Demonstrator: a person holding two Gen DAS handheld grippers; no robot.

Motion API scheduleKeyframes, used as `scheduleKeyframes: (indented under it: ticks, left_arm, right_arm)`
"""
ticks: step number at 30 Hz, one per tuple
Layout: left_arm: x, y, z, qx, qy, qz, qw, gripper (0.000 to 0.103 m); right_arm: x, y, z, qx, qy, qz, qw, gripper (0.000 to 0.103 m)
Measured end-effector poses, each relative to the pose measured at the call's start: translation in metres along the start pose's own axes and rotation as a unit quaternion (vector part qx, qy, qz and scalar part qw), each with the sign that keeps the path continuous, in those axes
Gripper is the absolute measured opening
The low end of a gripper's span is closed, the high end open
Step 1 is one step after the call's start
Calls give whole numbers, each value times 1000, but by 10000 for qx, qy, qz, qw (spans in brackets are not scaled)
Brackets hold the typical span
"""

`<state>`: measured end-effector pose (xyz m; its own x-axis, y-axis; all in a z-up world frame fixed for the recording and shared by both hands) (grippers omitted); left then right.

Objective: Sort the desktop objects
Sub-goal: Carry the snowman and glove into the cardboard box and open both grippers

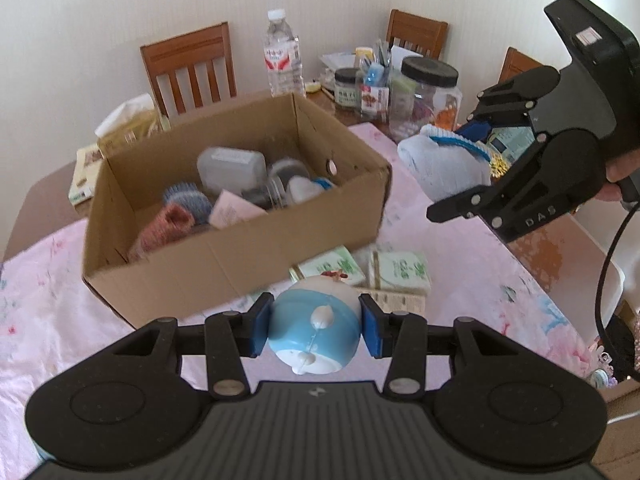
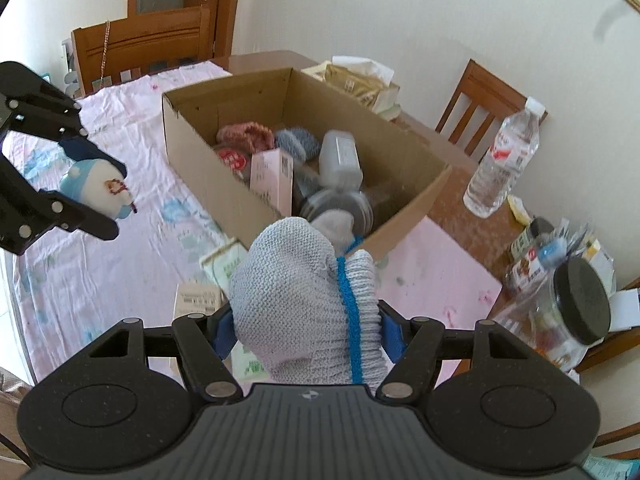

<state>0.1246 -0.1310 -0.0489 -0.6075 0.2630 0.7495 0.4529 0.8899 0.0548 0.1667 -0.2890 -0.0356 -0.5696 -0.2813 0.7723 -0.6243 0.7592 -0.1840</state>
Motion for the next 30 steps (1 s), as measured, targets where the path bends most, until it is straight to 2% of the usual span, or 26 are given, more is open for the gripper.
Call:
scheduleKeyframes:
  ticks: [19, 30]
  left_arm:
    - [-6, 68, -52, -110, -398, -203, 9989, 45]
    - [-25, 112, -65, -18, -383, -346, 9987, 45]
  right_arm:
    - [-11, 2, -51, 130, -32, 150, 9998, 73]
    - [-32, -6, -81, 79, -83, 168, 9998, 73]
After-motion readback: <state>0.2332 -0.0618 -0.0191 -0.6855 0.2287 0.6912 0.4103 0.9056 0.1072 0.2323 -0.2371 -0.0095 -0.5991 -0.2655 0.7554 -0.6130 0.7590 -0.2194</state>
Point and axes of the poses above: each gripper's, at about its wrist camera, not at the fingertips, and x roughly against the way its jaws point, y to its left, z to its underside, the point moved 7 cm from there along -x, roughly the way its jaws point, and after that the axes turned 1 degree about -z, right-handed, at the moved point
